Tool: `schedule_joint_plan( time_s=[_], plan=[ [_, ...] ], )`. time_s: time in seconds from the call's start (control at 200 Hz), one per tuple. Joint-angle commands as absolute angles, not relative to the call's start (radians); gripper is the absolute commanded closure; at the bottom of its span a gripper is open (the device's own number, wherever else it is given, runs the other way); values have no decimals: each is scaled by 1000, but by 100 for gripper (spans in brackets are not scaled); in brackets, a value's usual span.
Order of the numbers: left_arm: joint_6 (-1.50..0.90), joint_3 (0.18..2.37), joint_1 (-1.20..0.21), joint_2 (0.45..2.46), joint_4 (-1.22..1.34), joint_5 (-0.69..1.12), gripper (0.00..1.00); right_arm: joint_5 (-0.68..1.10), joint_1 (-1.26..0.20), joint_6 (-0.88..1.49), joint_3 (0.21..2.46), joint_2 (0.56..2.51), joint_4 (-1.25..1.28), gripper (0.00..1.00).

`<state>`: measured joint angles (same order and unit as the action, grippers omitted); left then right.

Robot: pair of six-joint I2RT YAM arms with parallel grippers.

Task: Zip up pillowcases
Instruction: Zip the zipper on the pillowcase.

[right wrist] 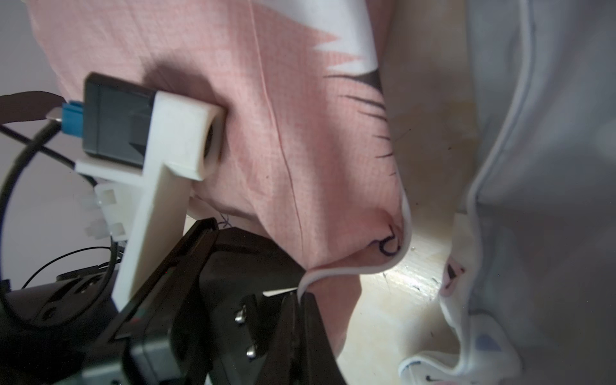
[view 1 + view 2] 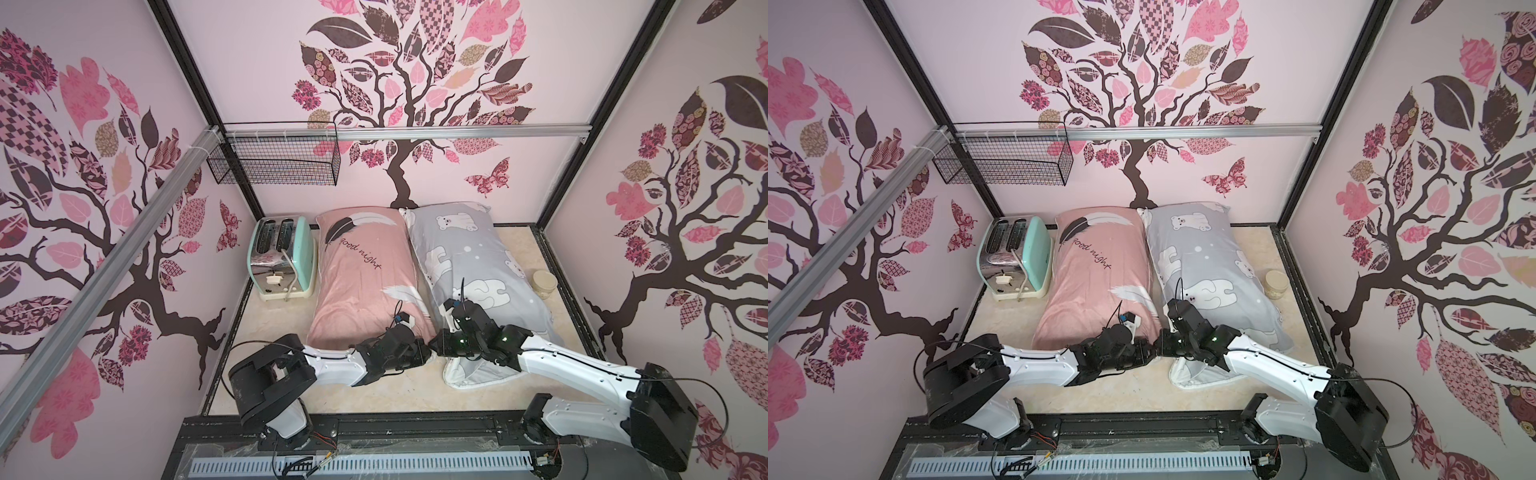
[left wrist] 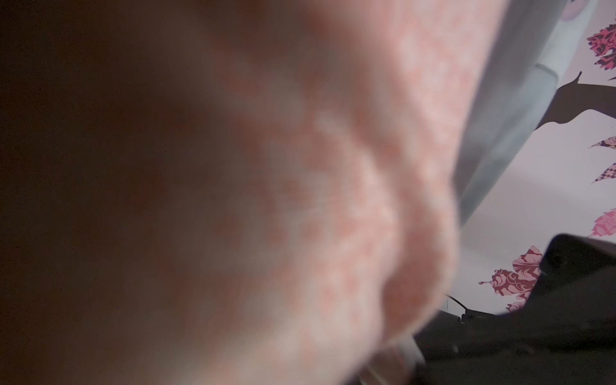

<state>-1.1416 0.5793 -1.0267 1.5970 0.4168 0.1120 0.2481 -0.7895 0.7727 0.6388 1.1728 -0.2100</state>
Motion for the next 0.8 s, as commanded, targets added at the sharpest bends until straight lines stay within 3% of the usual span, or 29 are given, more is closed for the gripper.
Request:
schedule_joint_plan(
  time_s=[0.0, 0.17, 0.39, 0.795],
  plan=[
    [-1177, 545, -1028, 1631, 531, 120, 98, 308, -784, 805, 638, 1154, -145, 100],
    [-1176, 476, -1026, 1511, 484, 40, 99, 148, -784, 756, 684, 1175, -288, 100],
    [-1221, 422, -1029, 1456, 592, 116, 100, 54, -785, 744, 713, 1204, -337, 100],
    [-1172, 545, -1031, 1469, 507, 142, 99, 99, -785, 750, 701, 1221, -291, 100]
  ],
)
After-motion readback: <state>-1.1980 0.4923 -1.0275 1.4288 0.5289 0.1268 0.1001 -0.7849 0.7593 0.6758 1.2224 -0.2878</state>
